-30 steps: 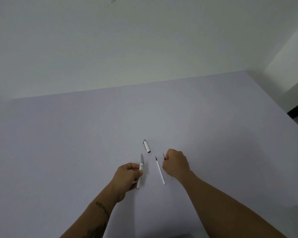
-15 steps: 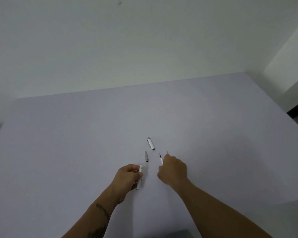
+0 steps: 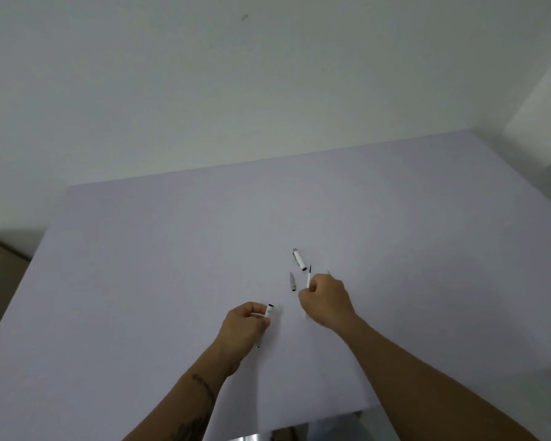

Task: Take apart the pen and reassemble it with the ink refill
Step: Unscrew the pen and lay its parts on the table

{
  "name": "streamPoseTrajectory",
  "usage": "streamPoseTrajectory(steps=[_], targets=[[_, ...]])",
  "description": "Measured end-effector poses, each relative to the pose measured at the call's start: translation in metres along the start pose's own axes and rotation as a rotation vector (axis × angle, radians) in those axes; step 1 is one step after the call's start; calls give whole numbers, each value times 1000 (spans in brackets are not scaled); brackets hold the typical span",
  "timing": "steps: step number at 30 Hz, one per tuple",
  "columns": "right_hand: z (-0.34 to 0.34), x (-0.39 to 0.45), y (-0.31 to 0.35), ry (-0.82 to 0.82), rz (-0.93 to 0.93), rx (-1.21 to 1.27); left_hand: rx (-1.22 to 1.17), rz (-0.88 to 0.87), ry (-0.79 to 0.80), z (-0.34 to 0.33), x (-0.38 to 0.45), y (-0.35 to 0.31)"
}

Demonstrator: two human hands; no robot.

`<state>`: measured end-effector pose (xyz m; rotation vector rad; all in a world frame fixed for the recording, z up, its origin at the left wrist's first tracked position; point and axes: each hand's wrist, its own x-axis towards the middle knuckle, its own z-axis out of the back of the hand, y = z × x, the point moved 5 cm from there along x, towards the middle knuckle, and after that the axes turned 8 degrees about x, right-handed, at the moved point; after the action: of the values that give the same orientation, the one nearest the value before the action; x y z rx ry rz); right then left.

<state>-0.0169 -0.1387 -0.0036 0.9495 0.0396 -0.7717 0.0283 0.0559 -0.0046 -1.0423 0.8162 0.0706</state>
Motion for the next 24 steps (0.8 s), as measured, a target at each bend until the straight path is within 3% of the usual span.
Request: streamPoseTrajectory(steps=[5, 16, 24], targets=[[8, -9, 35, 46, 28, 363, 29, -31, 33, -7, -3, -3], [-3, -25, 48, 178, 110, 290, 38, -114, 25, -4, -7, -13], [15, -22, 50, 138, 87, 352, 9, -159, 35, -4, -8, -19]])
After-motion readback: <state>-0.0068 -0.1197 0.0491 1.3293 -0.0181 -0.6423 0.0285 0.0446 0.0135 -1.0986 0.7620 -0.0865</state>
